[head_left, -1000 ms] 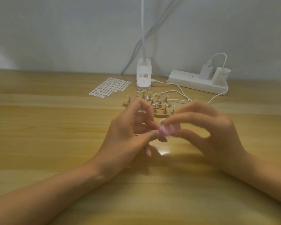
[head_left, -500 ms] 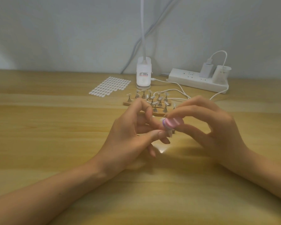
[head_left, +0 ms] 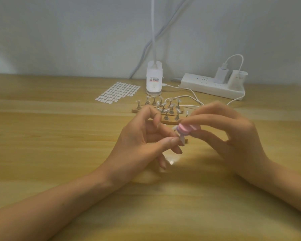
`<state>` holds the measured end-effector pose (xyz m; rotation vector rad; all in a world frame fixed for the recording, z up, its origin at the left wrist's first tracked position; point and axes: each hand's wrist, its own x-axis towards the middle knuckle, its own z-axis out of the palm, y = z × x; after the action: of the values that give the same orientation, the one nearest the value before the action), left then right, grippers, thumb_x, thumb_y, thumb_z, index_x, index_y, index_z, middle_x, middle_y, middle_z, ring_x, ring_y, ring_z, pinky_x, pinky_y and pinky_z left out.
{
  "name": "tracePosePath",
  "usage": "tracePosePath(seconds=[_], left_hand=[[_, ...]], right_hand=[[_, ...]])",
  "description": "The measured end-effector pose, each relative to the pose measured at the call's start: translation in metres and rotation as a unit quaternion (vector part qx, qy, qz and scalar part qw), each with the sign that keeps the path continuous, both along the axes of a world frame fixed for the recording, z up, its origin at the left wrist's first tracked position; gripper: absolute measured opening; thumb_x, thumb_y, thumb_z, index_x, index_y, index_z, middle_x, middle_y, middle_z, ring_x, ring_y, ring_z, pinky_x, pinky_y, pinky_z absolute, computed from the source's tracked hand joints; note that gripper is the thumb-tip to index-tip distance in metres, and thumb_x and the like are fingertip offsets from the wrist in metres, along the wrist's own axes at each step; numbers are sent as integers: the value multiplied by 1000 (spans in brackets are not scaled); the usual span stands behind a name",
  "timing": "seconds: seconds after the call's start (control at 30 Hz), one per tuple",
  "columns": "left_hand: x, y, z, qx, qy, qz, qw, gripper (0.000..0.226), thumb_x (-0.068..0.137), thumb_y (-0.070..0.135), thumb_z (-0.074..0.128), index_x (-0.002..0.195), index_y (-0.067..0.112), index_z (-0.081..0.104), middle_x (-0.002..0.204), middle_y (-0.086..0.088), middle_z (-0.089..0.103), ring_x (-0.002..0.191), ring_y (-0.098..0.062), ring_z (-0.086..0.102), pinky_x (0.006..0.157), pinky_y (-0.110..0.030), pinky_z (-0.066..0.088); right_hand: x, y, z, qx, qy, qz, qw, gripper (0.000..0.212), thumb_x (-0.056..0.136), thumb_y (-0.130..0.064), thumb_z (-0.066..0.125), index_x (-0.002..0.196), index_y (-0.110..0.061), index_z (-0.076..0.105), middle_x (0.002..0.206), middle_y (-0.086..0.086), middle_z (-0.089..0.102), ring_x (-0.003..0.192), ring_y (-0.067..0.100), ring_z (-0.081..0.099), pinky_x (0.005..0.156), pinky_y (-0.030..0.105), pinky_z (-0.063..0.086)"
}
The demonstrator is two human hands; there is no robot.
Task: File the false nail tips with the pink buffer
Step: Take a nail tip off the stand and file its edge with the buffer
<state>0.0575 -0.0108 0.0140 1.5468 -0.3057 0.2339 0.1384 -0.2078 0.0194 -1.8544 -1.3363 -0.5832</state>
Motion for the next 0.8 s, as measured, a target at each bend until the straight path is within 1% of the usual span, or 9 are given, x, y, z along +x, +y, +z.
tracePosePath(seconds=[0.1, 0.2, 0.33, 0.47, 0.53, 0.6, 0.7, 0.8], left_hand=[[2, 1, -2, 14, -2, 4, 1000, 41, 86, 5, 74, 89, 15, 35, 79, -5, 73, 72, -21, 74, 44, -23, 49], [2, 1, -2, 8, -3, 2, 1000, 42, 87, 6, 74, 88, 13, 32, 78, -5, 73, 71, -22, 73, 46, -24, 51], [2, 1, -1, 14, -2, 3, 1000, 41, 88, 3, 73, 86, 13, 33, 78, -5, 73, 71, -23, 74, 50, -25, 54], [1, 0, 1, -9, 10, 1, 1000, 43, 82, 9, 73, 86, 12, 31, 77, -7, 72, 69, -21, 72, 50, -26, 55], [2, 0, 0, -7, 14, 2, 1000, 43, 86, 3, 75, 86, 11, 32, 78, -6, 72, 69, -21, 71, 50, -27, 55], [2, 0, -1, -6, 21, 8, 1000, 42, 88, -2, 72, 87, 11, 32, 78, -6, 71, 69, -20, 72, 50, -26, 55], [1, 0, 1, -9, 24, 14, 1000, 42, 81, 10, 73, 87, 12, 31, 78, -7, 72, 69, -20, 72, 50, -27, 55], [1, 0, 0, 6, 18, 10, 1000, 47, 83, 8, 79, 87, 12, 32, 78, -6, 72, 71, -24, 73, 50, -29, 55]], right_hand=[[-6, 4, -2, -10, -27, 36, 999, 18, 92, -15, 72, 110, -19, 72, 101, 1, 65, 93, 20, 67, 86, 30, 52], [-2, 1, 0, 3, -10, 7, 1000, 23, 89, -11, 73, 112, -17, 70, 100, 1, 66, 94, 13, 65, 85, 29, 52], [-4, 2, -1, -8, -28, 28, 999, 20, 91, -15, 73, 110, -18, 71, 100, 4, 66, 93, 18, 67, 87, 28, 51], [-1, 1, 1, 4, -18, 2, 1000, 25, 87, -11, 75, 111, -15, 70, 96, 7, 66, 90, 15, 64, 83, 30, 52], [-5, 2, -1, -6, -34, 30, 999, 22, 89, -16, 76, 110, -18, 71, 97, 4, 66, 90, 16, 66, 85, 29, 52], [-3, 1, -2, -11, -29, 26, 999, 22, 88, -15, 75, 109, -17, 71, 96, 4, 66, 90, 16, 65, 85, 29, 52], [3, -1, 0, 3, -2, -12, 1000, 22, 85, -12, 75, 107, -15, 72, 94, 9, 65, 88, 16, 65, 83, 31, 52], [-1, 1, -3, -10, -11, 31, 999, 23, 86, -13, 75, 109, -17, 72, 95, 6, 63, 91, 12, 63, 85, 24, 50]])
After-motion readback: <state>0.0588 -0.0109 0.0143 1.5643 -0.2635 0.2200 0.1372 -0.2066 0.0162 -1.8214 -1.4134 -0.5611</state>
